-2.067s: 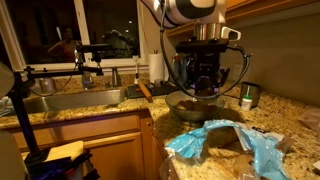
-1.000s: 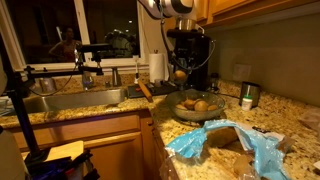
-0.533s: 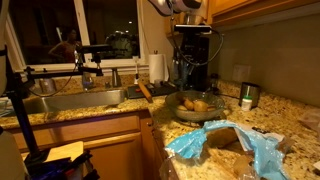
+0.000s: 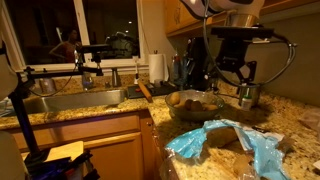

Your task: Remove the potatoes from the plastic bag and place them in the glass bowl on the left

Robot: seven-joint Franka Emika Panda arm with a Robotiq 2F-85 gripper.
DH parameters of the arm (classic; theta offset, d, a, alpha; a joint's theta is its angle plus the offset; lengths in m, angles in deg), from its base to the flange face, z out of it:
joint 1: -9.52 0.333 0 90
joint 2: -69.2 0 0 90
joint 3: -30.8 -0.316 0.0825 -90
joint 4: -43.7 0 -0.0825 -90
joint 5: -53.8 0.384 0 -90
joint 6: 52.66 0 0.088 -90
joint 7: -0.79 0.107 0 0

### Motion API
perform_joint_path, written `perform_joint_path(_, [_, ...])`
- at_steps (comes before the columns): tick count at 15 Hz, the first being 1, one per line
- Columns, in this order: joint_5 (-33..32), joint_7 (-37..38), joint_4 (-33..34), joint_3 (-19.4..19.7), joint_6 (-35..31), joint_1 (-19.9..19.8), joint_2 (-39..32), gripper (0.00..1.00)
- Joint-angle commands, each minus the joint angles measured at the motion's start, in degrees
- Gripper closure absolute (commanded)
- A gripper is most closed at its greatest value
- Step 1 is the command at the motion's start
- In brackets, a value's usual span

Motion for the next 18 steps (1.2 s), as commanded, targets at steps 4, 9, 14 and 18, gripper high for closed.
perform_joint_path(4, [0.0,-0.8,-0.7,1.8,0.2,-2.0,0.2,0.0])
perform_joint_path(9, [0.0,-0.8,-0.8,2.1,0.2,-2.2,0.2,0.0])
perform_joint_path(14, [0.0,-0.8,-0.8,2.1,0.2,-2.2,0.2,0.0])
perform_joint_path(18, [0.0,-0.8,-0.8,2.1,0.2,-2.2,0.2,0.0])
